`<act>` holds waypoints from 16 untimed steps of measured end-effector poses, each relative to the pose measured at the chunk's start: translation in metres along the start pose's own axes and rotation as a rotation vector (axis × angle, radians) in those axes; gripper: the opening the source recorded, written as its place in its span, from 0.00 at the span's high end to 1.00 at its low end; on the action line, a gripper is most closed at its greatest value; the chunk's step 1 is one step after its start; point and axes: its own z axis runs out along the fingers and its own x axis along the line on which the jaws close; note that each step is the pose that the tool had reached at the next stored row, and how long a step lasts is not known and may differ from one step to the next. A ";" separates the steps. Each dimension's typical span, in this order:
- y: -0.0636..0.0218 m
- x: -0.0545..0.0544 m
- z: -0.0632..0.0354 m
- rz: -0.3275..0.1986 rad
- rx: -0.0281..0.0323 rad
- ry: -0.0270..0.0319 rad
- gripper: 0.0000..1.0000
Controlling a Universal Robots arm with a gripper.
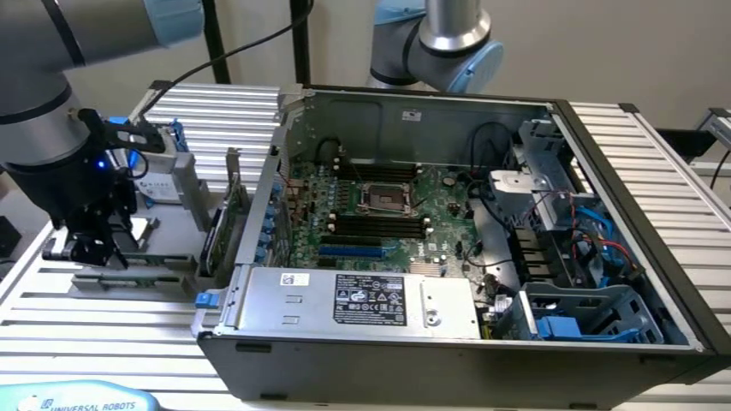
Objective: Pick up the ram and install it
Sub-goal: 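Pick up the ram and move it above insertion slot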
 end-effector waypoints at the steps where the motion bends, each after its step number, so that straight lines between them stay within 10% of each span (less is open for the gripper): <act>1: 0.0000 0.001 0.0018 0.000 0.0000 -0.0002 0.64; 16: -0.0006 0.006 0.0291 0.000 0.0015 -0.0031 0.64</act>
